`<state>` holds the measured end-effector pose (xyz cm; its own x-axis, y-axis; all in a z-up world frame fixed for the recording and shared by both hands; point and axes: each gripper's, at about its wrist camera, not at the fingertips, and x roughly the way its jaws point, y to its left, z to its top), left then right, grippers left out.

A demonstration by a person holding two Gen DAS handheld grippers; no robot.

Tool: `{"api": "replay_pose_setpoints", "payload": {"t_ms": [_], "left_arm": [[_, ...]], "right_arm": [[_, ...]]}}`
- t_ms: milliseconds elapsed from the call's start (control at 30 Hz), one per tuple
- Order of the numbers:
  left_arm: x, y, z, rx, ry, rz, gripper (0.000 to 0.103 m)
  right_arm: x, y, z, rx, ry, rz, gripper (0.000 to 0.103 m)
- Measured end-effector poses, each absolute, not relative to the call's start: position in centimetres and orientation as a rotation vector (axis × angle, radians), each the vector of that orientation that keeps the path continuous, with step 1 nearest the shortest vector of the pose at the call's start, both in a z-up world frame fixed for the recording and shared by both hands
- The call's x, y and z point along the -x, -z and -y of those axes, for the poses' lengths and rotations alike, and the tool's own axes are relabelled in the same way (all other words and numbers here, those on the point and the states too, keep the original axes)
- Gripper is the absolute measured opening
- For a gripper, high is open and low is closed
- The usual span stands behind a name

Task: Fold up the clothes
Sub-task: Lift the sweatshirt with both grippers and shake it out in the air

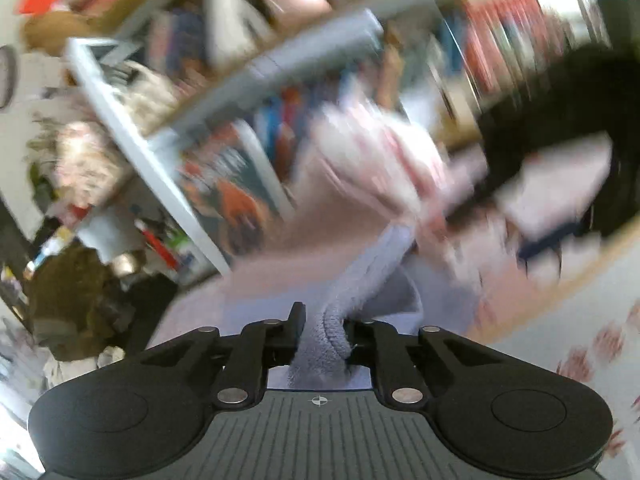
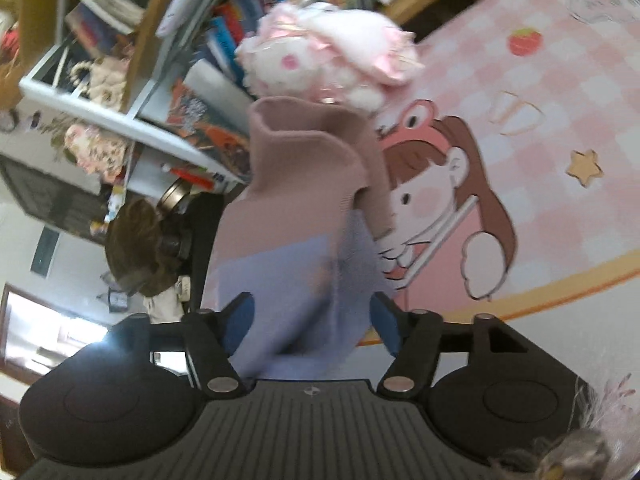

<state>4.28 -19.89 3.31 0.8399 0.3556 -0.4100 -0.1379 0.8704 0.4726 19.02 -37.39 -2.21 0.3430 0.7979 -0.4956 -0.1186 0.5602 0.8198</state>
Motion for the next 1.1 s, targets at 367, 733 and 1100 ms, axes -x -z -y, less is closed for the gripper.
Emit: {"api": "replay_pose_setpoints", "payload": {"t_ms": [367,733,1100], "left_arm": [[2.6,-7.6,16.7,-0.326,-0.295,-0.489,0.013],[6.1,-8.6,12.6,-0.273,-0.287,-0.458,0.013],[9.3,-10.5,4.3,-0.228,-0.232,-0.351,0.013]], "right_arm": [[-21.1,7.2,33.6,-1.044,-0.673,-1.196,0.070],[-20.3,8.7,29.7,-0.951,-0.574,-1.219,0.048],[-15.8,1.8,29.4,-0.959,-0.653,-0.921,0.007]]}}
